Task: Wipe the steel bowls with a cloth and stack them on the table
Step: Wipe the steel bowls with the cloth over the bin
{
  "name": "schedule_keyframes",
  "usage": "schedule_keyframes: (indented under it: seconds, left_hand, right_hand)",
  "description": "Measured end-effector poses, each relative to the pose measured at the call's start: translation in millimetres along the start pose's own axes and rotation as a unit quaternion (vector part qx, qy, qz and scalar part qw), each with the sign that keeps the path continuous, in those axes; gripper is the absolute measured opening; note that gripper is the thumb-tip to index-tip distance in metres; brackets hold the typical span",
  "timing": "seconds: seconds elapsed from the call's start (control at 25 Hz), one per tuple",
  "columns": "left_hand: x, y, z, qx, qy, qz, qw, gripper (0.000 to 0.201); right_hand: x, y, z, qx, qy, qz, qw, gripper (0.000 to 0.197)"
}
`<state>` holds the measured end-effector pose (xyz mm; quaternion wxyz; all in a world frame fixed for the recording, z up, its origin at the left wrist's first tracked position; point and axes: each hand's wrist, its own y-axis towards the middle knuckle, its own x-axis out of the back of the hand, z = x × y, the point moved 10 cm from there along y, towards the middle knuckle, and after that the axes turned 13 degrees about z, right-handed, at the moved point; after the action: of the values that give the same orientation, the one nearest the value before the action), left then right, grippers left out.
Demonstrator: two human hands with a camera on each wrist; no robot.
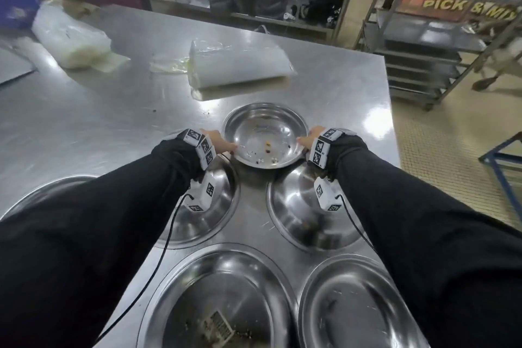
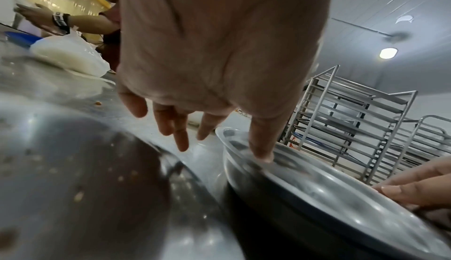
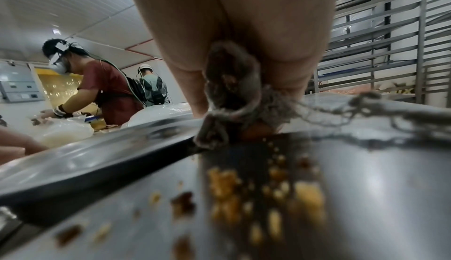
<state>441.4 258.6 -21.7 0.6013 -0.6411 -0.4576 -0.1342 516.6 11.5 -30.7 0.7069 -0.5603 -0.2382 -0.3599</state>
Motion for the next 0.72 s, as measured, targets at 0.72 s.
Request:
schedule_keyframes:
  seconds: [0.72]
  left_hand:
    - [39, -151, -107, -0.331, -0.490, -0.131, 0.795, 0.072]
  right_hand:
    - [88, -170, -58, 0.151, 0.365, -0.194, 0.898, 0.008]
